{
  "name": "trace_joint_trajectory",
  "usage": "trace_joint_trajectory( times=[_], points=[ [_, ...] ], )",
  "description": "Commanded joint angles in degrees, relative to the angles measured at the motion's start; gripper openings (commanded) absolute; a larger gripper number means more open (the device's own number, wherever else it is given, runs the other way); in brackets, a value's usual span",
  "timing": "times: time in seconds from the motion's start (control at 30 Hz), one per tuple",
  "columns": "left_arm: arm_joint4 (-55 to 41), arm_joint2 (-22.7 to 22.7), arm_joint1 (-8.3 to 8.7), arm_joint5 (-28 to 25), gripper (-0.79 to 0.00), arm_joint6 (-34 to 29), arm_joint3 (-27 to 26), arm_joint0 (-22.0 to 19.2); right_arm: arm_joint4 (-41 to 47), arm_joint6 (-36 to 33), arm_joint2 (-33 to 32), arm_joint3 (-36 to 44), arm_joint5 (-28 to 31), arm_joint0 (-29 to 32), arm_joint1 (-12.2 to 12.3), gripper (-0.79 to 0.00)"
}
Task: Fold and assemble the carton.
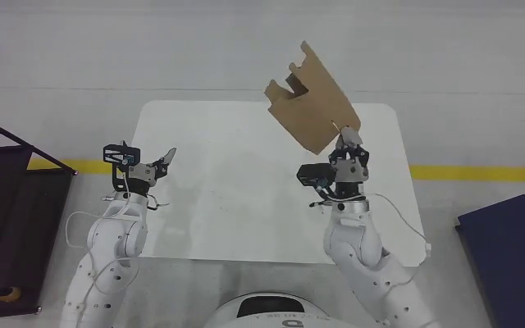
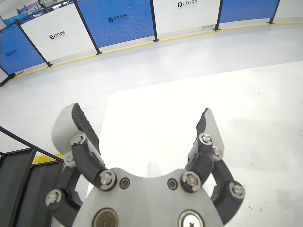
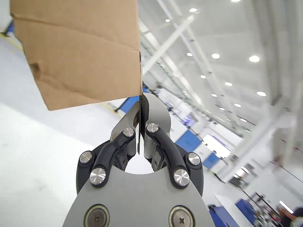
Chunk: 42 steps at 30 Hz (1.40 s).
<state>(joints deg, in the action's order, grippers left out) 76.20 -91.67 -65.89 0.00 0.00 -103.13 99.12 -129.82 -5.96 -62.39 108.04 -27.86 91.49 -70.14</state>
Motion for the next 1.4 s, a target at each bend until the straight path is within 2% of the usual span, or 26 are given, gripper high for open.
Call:
trace_joint_trajectory(
  times=[0.0, 0.2, 0.33, 0.6, 0.7, 0.73, 0.77, 0.8, 0.83, 0.87, 0.93, 1.03, 1.07, 1.1, 1.13, 1.37],
  points=[
    [0.0, 0.0, 0.0, 0.0, 0.0, 0.0, 0.0, 0.0, 8.87, 6.06, -1.99, -1.38, 10.62, 0.65, 0.57, -0.785],
    [0.0, 0.0, 0.0, 0.0, 0.0, 0.0, 0.0, 0.0, 24.12, 17.59, -7.34, -5.64, 27.42, 3.56, 1.73, -0.785],
    [0.0, 0.0, 0.0, 0.0, 0.0, 0.0, 0.0, 0.0, 30.44, 24.0, -10.23, -7.58, 37.68, 5.41, 2.52, -0.785],
    [0.0, 0.0, 0.0, 0.0, 0.0, 0.0, 0.0, 0.0, 31.33, 25.26, -10.79, -7.71, 38.95, 5.8, 2.65, -0.785],
    [2.08, -0.61, 0.0, 1.85, 0.0, 0.09, 0.12, -0.39, 31.33, 25.26, -10.79, -7.71, 38.95, 5.8, 2.65, -0.785],
    [2.63, -0.66, 0.0, 1.98, 0.0, -0.14, 0.15, -0.65, 34.02, 26.25, -10.22, -8.31, 42.27, 5.76, 2.64, -0.785],
    [3.46, -0.52, -0.01, 1.98, 0.0, -0.52, 0.34, -1.19, 38.63, 28.46, -10.5, -10.73, 49.58, 4.7, 2.83, -0.785],
    [3.92, -0.24, -0.01, 1.59, 0.0, -0.71, 0.46, -1.55, 39.88, 28.94, -10.61, -12.1, 53.75, 3.9, 3.0, -0.785],
    [4.28, 0.48, 0.0, 0.08, 0.0, -1.11, 0.78, -2.19, 41.0, 29.23, -10.46, -13.98, 60.6, 2.53, 3.29, -0.785],
    [4.11, 1.48, 0.05, -3.17, 0.0, -2.51, 1.64, -3.47, 41.73, 28.94, -10.64, -16.52, 66.16, 0.68, 3.58, -0.785],
    [4.77, 2.91, 0.18, -7.64, 0.0, -5.5, 2.92, -5.83, 42.07, 26.38, -9.41, -19.02, 72.28, -1.11, 3.74, -0.785],
    [7.28, 6.6, 0.45, -17.61, 0.0, -11.3, 5.66, -11.56, 42.66, 22.94, -7.93, -22.17, 80.89, -4.67, 4.01, -0.785],
    [8.24, 7.26, 0.51, -19.15, 0.0, -12.84, 6.34, -12.69, 42.69, 22.56, -7.96, -22.5, 81.87, -5.17, 4.09, -0.785],
    [11.64, 8.33, 0.56, -19.31, 0.0, -17.23, 7.11, -15.13, 43.06, 22.42, -8.23, -22.67, 83.07, -5.42, 4.26, -0.785],
    [16.35, 9.36, 0.53, -16.69, 0.0, -17.9, 6.1, -16.62, 43.77, 22.76, -8.94, -22.41, 83.86, -5.2, 4.46, -0.785],
    [16.35, 9.36, 0.53, -16.69, 0.0, -17.9, 6.1, -16.62, 45.18, 23.78, -10.1, -21.95, 84.45, -4.57, 4.7, -0.785]
  ],
)
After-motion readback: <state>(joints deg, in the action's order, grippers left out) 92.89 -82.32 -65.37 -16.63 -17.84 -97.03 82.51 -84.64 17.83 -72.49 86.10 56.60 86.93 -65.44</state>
